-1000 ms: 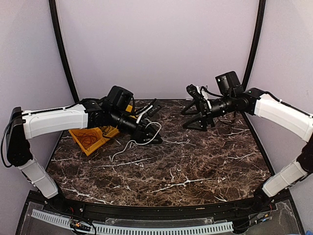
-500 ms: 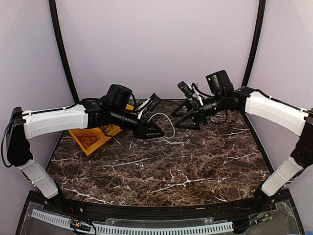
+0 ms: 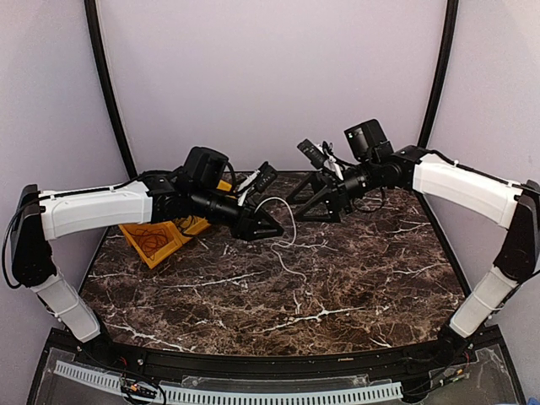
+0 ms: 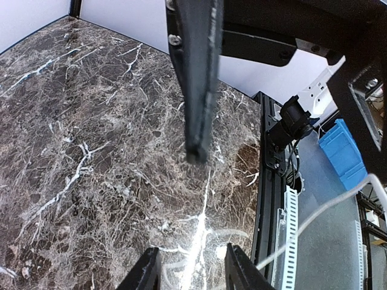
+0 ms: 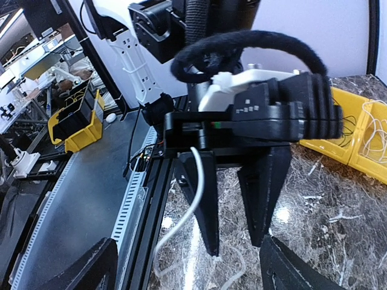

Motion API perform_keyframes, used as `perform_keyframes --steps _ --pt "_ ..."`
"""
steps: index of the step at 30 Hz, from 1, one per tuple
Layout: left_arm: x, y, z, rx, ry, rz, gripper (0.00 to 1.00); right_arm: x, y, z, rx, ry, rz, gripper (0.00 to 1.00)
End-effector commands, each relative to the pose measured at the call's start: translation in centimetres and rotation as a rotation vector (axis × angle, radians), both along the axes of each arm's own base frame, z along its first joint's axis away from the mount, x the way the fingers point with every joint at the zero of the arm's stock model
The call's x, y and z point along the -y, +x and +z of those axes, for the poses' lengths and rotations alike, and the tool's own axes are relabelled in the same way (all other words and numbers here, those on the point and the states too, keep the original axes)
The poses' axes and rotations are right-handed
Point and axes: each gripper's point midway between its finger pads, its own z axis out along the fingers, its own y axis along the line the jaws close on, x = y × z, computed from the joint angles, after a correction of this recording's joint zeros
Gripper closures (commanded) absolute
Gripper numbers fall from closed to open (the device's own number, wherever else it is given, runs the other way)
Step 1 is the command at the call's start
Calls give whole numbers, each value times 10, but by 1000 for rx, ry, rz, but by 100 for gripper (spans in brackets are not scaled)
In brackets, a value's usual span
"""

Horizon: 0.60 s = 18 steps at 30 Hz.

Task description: Untangle the cables

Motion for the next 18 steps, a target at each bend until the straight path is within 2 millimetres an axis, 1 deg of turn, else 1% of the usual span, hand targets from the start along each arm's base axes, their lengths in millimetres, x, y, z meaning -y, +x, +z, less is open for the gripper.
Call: perform_keyframes --steps 1,2,5,6,7,9,10,12,13,14,15,16,17,18 --pt "1 0 3 15 -15 10 62 -6 -21 11 1 29 72 17" --pt "1 0 4 17 -17 10 62 -8 -19 10 -5 21 65 18" --pt "2 1 5 19 -21 9 62 -17 -6 2 -15 -17 14 25" --pt "2 0 6 19 -22 10 62 -19 -1 2 -14 -23 1 33" --pt "1 1 6 19 -20 12 62 -22 4 -2 -21 -34 -12 45" --pt "1 1 4 17 -15 13 62 -25 11 -2 -14 -44 -33 85" --pt "0 0 4 18 -11 13 62 -25 15 -1 -2 -51 -52 100" --pt "-2 0 2 24 0 19 61 -22 24 -1 20 -61 -92 100" --pt "-4 1 5 36 0 25 59 -19 32 -3 26 -69 -122 100" --pt "-6 -1 2 46 6 19 58 -14 43 -7 30 -83 -165 100" --pt "-10 -4 9 67 -7 20 54 -8 56 -12 36 -99 -213 100" --pt "-13 -6 7 87 -11 20 53 -1 70 -19 32 -117 -262 100" --pt "-18 -7 18 124 -30 35 50 7 83 -27 21 -133 -306 100" --pt "-23 -8 15 150 -29 40 50 15 96 -35 9 -148 -347 100"
